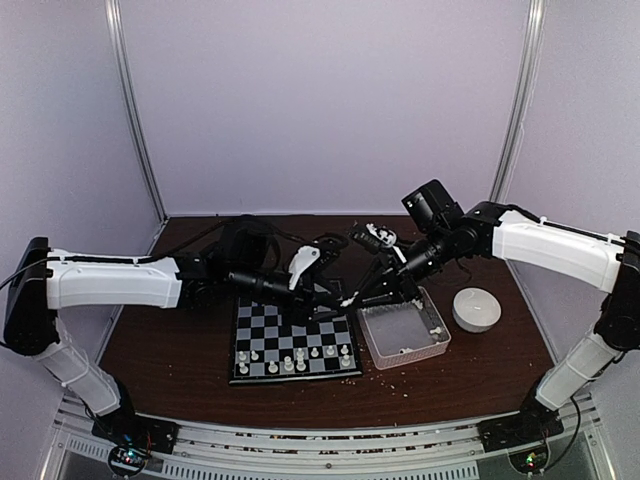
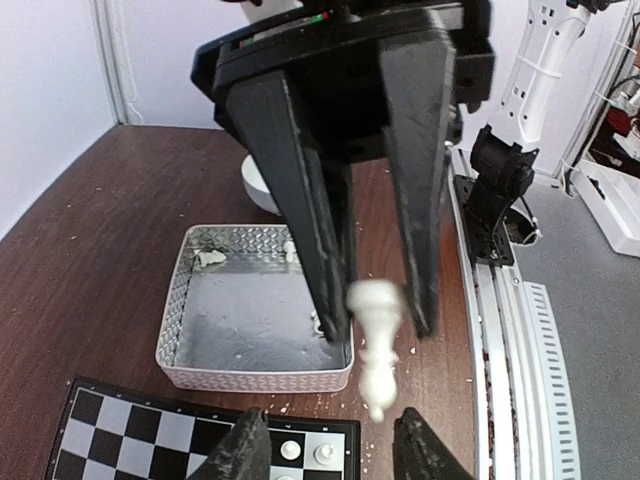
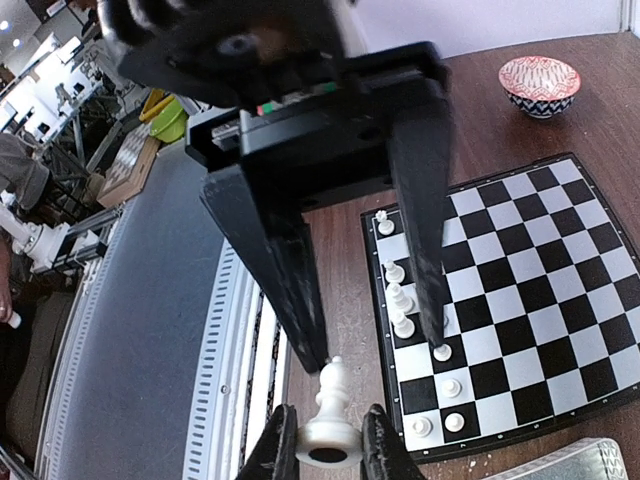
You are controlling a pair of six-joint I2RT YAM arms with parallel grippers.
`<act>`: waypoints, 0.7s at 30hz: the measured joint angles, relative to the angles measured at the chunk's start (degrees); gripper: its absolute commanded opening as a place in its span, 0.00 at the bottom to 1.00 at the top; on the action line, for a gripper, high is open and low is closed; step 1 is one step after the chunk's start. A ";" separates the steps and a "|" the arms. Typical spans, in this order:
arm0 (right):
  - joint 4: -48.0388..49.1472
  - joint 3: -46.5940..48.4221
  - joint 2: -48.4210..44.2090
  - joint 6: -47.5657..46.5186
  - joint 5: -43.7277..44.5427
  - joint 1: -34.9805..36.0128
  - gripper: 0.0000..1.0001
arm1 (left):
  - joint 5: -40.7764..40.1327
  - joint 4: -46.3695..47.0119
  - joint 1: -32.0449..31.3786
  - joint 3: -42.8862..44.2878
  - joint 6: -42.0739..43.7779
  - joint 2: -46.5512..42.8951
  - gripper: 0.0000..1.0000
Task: Set up the chess pieces on the board
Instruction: Place the chess piece on the chessboard.
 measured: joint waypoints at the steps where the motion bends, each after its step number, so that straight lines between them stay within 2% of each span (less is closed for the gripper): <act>1: 1.20 -0.57 -0.09 1.40 -1.42 -0.81 0.06 | -1.51 2.51 0.00 -2.23 -0.52 -1.53 0.45; 6: 11.58 -4.81 -0.96 12.92 -8.50 -6.25 0.06 | -7.21 18.73 -0.17 -13.29 -2.45 -8.41 0.45; 9: 19.98 -7.76 -1.64 21.88 -11.74 -8.09 0.07 | -8.90 28.39 -0.59 -15.74 -3.15 -8.31 0.45; 15: 33.83 -10.67 -2.23 35.76 -15.52 -8.04 0.07 | -9.94 41.79 -2.16 -15.67 -3.15 -4.42 0.46; 21: 42.75 -12.50 -2.45 43.95 -17.03 -8.02 0.07 | -10.23 47.52 -2.60 -13.29 -3.19 0.76 0.45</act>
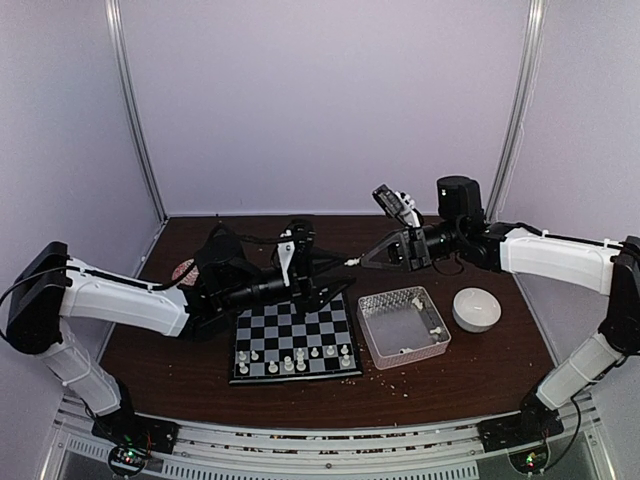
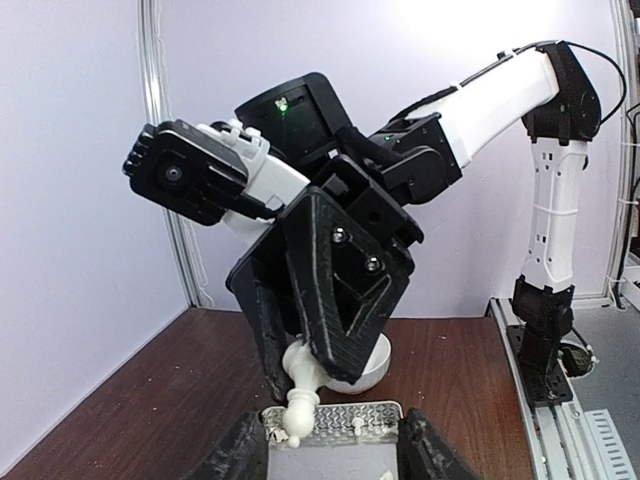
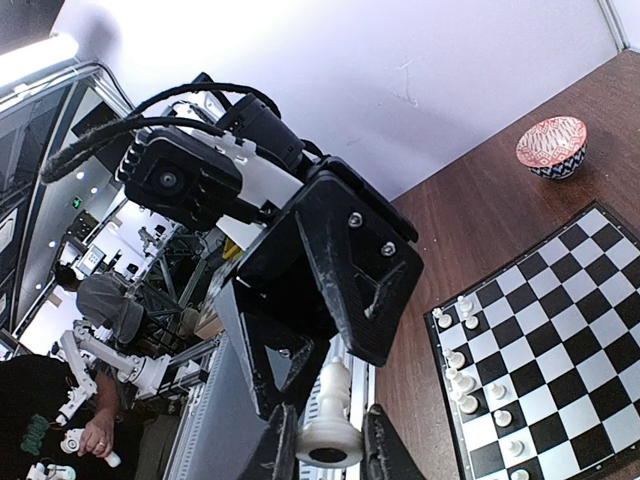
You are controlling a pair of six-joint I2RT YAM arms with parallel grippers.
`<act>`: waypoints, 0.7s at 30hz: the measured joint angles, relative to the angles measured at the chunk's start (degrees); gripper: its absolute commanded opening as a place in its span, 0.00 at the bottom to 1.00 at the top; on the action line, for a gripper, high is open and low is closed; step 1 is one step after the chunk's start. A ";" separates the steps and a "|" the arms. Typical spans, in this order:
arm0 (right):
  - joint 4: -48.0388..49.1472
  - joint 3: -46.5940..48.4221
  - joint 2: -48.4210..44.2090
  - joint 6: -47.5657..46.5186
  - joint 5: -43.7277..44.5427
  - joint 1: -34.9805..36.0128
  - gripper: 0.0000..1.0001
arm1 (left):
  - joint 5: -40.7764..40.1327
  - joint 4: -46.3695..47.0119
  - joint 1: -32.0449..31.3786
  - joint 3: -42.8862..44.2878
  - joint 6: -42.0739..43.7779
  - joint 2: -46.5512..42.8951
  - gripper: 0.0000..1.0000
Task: Set up the chess pieces on the board
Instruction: Place the chess piece on the chessboard.
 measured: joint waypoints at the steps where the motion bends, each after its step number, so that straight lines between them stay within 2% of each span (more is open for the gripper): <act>1: 0.90 -0.15 0.00 0.74 -0.09 0.00 0.07 | -0.09 0.59 0.00 0.31 -0.07 0.61 0.44; 14: 4.50 -0.70 0.00 3.41 -0.79 0.00 0.09 | -0.26 4.59 0.00 1.90 -1.51 2.51 0.21; 17: 4.74 -0.70 0.00 3.50 -0.94 0.00 0.09 | -0.15 4.59 0.00 2.43 -1.68 2.84 0.20; 21: 5.01 -0.70 0.00 3.89 -1.03 0.00 0.09 | -0.15 4.57 0.07 2.45 -1.90 3.13 0.24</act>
